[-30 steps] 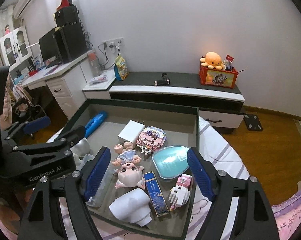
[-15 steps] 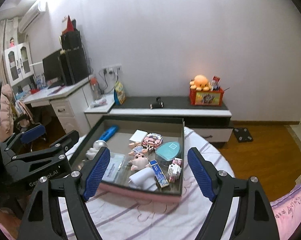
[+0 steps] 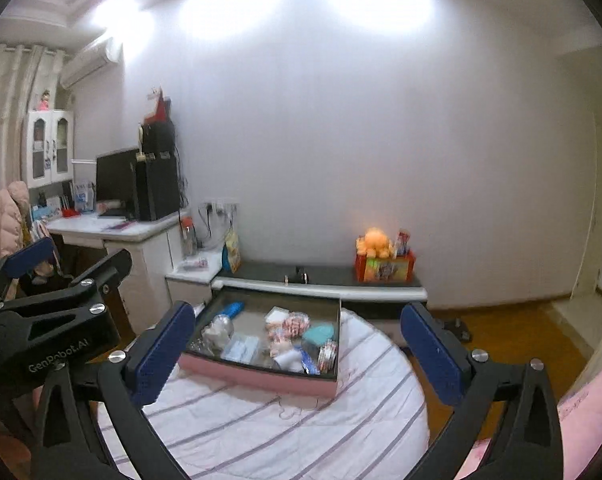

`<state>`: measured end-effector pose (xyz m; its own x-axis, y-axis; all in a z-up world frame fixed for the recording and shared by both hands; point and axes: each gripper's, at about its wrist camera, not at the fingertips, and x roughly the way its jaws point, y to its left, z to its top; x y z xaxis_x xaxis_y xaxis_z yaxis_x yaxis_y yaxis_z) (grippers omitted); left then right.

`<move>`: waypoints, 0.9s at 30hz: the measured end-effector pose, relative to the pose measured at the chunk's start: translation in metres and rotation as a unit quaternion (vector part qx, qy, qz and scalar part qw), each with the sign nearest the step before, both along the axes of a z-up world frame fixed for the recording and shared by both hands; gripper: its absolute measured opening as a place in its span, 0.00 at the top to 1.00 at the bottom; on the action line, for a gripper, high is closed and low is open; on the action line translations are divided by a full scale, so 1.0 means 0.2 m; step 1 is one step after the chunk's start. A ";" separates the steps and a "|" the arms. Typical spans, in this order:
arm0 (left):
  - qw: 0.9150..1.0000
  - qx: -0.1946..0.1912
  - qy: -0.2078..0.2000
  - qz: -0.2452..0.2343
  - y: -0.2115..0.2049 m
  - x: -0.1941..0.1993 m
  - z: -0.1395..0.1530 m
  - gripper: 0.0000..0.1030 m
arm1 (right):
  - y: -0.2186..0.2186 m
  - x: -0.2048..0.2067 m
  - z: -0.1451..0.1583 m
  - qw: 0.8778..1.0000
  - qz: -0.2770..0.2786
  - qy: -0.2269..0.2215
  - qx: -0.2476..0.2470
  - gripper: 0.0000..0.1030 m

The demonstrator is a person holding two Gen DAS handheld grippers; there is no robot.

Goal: Organize rigid objects

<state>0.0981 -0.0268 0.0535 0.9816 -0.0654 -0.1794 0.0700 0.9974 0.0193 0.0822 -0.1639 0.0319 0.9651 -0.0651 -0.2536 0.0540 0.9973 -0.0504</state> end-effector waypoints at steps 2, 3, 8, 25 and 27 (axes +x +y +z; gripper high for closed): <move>1.000 -0.003 -0.011 0.000 0.01 -0.06 0.03 0.00 | 0.02 -0.07 0.03 1.000 0.001 -0.018 -0.006 0.00; 1.000 -0.004 -0.017 0.000 0.02 -0.09 0.04 0.00 | 0.04 -0.10 0.05 1.000 0.000 -0.028 -0.012 0.00; 0.999 -0.002 -0.042 0.011 0.03 -0.20 0.08 0.00 | 0.06 -0.19 0.08 0.999 -0.003 -0.047 -0.018 0.00; 0.999 0.007 -0.031 -0.007 -0.02 -0.25 0.06 0.00 | 0.01 -0.32 0.12 0.997 -0.038 -0.066 0.005 0.00; 1.000 0.005 -0.028 -0.007 -0.02 -0.25 0.05 0.00 | 0.02 -0.33 0.12 0.997 -0.044 -0.068 0.001 0.00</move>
<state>0.0483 -0.0307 0.0645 0.9892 -0.0772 -0.1246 0.0820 0.9961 0.0335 0.0169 -0.1600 0.0568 0.9811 -0.1506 -0.1212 0.1473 0.9885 -0.0354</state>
